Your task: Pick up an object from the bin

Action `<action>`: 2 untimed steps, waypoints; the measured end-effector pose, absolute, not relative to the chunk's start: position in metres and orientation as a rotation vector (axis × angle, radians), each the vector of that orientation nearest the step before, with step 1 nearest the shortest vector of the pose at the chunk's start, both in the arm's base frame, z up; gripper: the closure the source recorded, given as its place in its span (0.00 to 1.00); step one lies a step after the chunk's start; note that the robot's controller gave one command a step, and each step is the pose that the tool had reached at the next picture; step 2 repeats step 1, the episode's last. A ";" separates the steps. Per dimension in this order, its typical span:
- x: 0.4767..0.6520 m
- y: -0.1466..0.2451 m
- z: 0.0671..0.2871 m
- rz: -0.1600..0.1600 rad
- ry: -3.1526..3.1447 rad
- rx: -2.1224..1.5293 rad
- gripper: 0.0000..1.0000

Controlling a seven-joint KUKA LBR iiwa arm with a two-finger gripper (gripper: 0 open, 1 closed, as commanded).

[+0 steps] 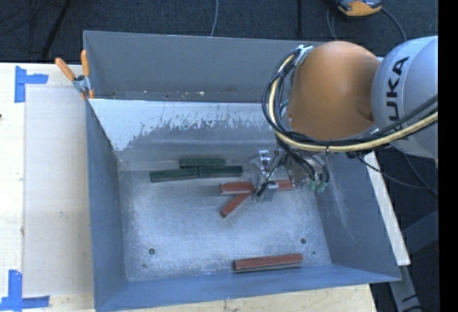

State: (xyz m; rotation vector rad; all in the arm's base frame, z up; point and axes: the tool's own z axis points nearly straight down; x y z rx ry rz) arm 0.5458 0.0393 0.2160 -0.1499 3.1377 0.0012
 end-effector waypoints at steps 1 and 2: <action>0.546 0.039 0.216 0.001 3.138 -0.150 1.00; 0.546 0.039 0.216 0.001 3.138 -0.150 1.00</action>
Offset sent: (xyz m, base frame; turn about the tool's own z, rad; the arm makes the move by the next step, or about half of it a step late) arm -0.0096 -0.0481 0.0776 -0.1600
